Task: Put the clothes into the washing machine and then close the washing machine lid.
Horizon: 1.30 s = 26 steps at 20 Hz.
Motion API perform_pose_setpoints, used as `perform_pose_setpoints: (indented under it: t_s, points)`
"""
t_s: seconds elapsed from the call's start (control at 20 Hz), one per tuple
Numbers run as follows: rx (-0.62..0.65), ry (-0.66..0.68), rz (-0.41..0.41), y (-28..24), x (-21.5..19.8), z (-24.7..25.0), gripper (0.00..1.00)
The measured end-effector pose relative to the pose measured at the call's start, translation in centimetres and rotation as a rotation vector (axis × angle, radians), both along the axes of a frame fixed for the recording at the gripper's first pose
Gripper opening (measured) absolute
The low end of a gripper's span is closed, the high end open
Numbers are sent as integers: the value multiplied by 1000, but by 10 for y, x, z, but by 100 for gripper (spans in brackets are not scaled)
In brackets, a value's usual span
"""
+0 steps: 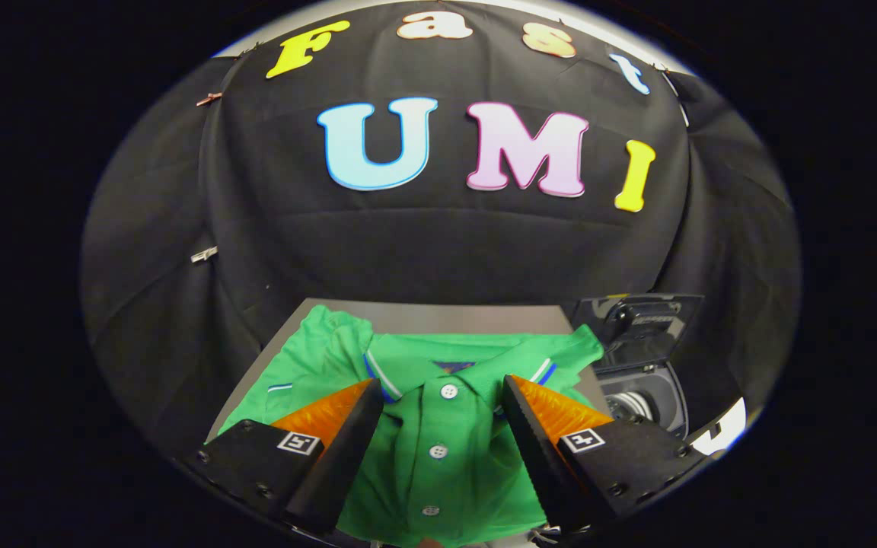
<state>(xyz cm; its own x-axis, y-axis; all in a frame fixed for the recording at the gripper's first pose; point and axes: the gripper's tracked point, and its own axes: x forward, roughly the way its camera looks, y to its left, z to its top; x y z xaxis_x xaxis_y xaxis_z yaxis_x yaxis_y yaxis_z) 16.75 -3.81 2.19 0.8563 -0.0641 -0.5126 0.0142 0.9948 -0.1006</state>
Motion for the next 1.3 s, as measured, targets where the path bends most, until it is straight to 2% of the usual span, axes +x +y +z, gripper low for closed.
perform_pose_setpoints:
  t_s: [0.3, 0.55, 0.95, 1.3]
  points:
    - [-26, 89, 1, -6, 1, -33, 99]
    - [-61, 125, 5, -3, -1, -38, 21]
    - [46, -49, 7, 0, 5, 10, 21]
    - [63, -161, 0, -27, 12, 62, 21]
